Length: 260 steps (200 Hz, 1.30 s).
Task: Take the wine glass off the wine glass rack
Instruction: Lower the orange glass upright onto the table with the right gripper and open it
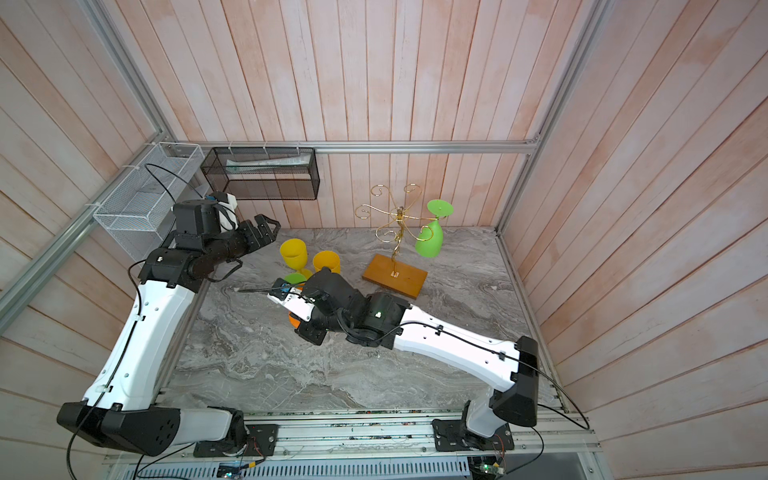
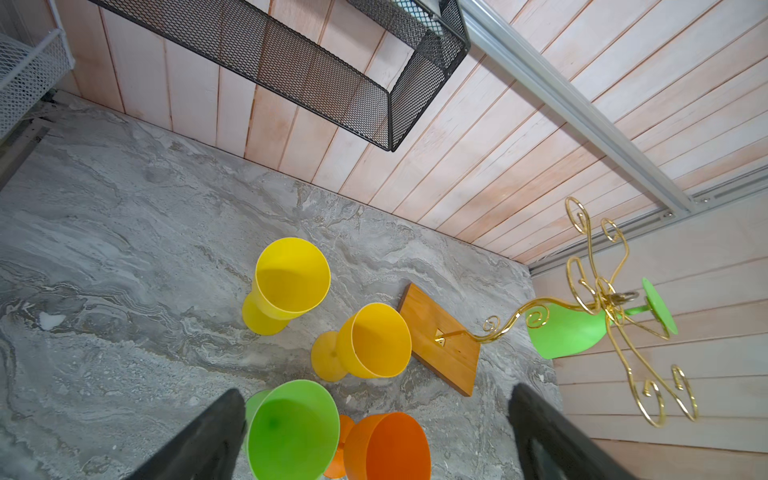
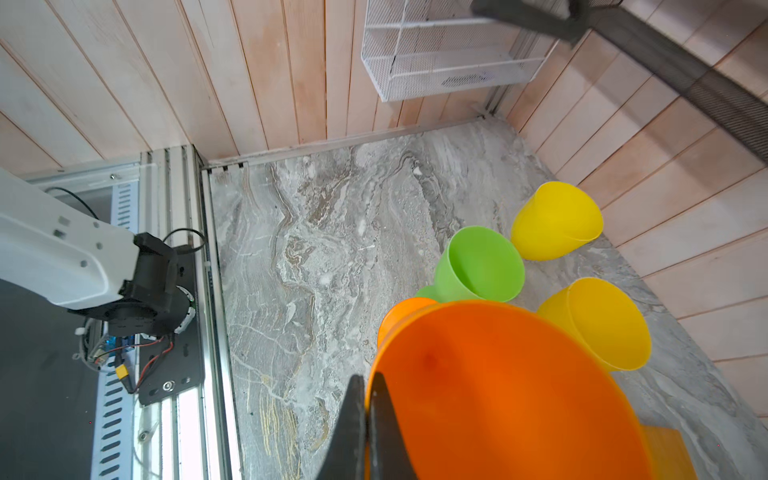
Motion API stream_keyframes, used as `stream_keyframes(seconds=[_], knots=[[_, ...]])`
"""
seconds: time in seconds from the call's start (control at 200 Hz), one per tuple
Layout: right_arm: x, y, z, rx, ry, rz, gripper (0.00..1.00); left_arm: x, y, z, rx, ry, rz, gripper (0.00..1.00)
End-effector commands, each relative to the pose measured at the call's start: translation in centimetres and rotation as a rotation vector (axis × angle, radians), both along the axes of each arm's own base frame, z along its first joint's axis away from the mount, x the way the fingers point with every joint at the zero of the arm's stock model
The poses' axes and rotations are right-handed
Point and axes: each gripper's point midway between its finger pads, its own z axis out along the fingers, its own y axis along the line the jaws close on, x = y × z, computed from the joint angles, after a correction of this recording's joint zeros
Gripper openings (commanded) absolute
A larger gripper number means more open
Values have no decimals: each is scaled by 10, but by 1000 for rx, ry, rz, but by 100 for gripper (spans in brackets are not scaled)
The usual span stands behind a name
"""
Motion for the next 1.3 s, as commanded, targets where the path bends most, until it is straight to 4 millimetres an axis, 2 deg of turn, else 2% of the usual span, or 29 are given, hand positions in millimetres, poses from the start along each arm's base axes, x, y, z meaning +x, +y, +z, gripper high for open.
stream_keyframes(seconds=[0.0,0.12,0.3,0.465,0.915,1.295], knots=[[2,13,-22,-39,-10,4,0,2,7,6,33,-16,18,100],[-4,32,-51,-90,7,36,0,5,8,6,33,-20,20,100],[2,49,-91,-163,9,33,0,8,7,7,27,-26,22,100],[10,59,-113,-211,-16,31,0,8,8,8,27,-32,26,100],[17,80,-134,-221,-28,56,0,7,8,15,23,-47,22,100],[12,81,-124,-199,-1,76,0,8,6,17,13,-52,14,100]])
